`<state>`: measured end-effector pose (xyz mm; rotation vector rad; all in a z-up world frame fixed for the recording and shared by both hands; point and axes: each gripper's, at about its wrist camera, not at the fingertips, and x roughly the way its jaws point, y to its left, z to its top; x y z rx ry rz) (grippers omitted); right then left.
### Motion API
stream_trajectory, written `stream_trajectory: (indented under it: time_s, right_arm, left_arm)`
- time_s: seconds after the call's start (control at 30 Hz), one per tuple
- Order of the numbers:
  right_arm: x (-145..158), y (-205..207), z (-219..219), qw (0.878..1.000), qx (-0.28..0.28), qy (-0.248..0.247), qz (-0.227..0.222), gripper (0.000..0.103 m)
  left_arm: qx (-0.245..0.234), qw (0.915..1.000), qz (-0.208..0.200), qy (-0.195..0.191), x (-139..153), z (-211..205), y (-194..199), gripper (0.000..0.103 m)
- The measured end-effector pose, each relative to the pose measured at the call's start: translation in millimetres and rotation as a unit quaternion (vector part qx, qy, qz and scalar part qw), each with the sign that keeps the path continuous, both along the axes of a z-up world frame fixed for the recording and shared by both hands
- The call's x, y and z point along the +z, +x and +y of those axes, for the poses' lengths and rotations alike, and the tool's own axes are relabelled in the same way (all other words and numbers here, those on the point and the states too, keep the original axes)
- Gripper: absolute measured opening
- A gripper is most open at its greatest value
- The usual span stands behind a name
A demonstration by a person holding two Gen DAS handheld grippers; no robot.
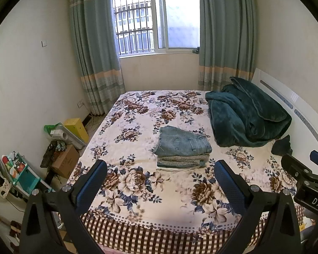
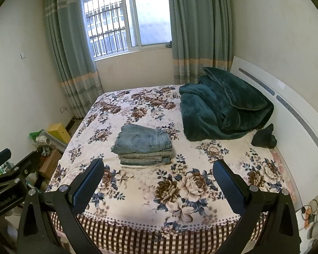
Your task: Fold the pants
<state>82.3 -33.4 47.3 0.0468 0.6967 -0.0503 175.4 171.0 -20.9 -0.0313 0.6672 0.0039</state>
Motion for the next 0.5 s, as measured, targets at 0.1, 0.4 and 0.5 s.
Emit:
stream_trajectory:
  time_s: [0.1,0.4,0.5]
  right_arm:
    - [-0.1,-0.6,0.0,1.000,-0.001,0.001,0.000,0.103]
    - [-0.9,-2.1,-1.0,1.000,-0.001,0.001,0.000,0.103]
    - [-1.0,-2.7,-1.0,1.000,-0.001,0.001,-0.001,0.103]
  left_arm:
    - [0.001,1.0000,0.000,0.000,-0.2,-0.4,-0.9,0.103]
    - [-0.001,1.0000,-0.001,0.000,-1.6,-0.4,-2.6,0.103]
    - [-0.002,1.0000,-0.002,-0.001,3.8,0.0,0.1,0.103]
